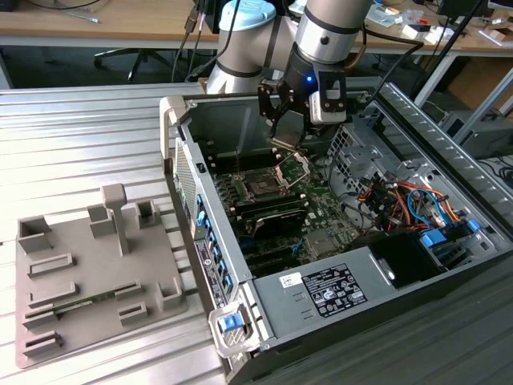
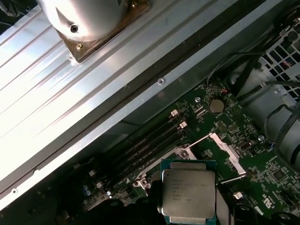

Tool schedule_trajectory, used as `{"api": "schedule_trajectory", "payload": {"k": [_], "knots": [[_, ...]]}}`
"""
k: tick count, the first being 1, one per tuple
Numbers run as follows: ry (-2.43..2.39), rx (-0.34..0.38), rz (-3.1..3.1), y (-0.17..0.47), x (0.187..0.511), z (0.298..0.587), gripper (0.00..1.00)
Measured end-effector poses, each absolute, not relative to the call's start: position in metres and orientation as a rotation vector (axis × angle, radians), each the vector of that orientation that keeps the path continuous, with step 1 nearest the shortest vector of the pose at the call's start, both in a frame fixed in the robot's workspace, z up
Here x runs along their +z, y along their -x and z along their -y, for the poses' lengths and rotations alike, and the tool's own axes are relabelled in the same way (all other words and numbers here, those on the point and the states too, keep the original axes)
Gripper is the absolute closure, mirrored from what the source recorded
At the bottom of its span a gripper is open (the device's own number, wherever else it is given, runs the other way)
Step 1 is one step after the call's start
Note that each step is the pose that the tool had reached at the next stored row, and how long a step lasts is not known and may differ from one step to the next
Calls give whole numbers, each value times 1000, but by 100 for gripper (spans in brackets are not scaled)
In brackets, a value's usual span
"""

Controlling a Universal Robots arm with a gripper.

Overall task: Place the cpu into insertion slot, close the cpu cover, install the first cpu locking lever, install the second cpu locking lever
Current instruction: 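Place the cpu into insertion slot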

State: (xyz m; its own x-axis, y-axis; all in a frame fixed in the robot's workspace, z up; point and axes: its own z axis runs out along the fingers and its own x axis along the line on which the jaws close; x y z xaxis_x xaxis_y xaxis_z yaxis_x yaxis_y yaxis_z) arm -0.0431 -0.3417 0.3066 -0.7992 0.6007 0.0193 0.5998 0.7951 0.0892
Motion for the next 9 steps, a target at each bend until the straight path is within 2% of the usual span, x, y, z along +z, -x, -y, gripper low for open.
{"api": "schedule_trajectory", "payload": {"k": [9], "knots": [[-1054,142,-2944,43,307,342,45]]}}
